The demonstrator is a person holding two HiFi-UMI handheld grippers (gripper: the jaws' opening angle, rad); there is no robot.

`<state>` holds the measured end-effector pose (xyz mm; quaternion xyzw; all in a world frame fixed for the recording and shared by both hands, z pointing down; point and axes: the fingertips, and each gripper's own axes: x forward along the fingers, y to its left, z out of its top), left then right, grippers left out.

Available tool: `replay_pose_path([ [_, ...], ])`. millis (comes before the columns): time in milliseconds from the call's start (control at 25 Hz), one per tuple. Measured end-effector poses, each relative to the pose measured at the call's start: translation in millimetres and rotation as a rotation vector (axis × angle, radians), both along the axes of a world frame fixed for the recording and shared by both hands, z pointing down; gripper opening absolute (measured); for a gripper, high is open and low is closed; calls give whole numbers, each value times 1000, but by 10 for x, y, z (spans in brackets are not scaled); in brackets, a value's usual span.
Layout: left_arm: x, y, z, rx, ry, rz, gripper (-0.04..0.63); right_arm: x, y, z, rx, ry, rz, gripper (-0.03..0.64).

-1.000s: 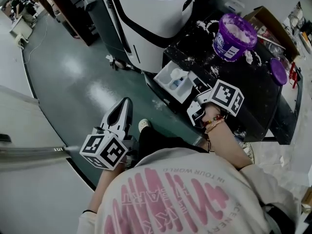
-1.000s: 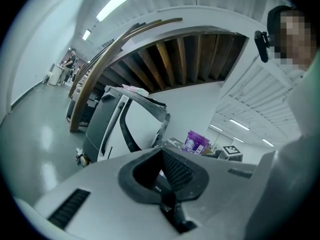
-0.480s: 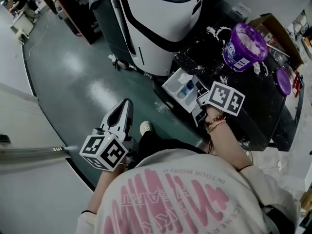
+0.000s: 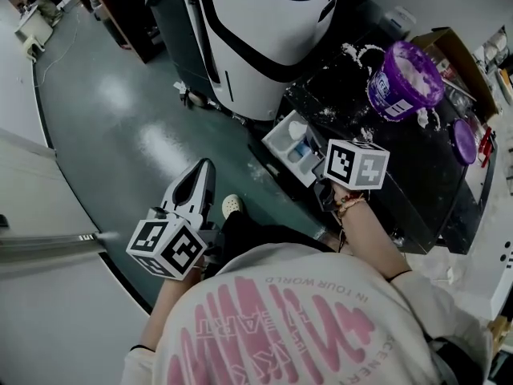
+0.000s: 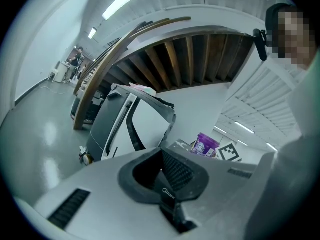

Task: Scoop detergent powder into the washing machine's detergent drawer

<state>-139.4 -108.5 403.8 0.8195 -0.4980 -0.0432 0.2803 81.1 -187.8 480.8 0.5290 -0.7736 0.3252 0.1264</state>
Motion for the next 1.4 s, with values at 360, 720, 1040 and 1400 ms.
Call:
replay_pose_path([
  [360,-57,68,55,-11,5,-34,0,-227,74,136,32,240,-186,-2],
  [720,-63,81,70,-14,14,-34,0,-363,184,292,39,462,-340,-2],
  [1040,-88,86,85,-17,19,-37,0,-443,192,403,11,537,-421,0],
  [1400,-152,81,86,-14,27,-45,0,-517,230,459,28,683,-507,2],
])
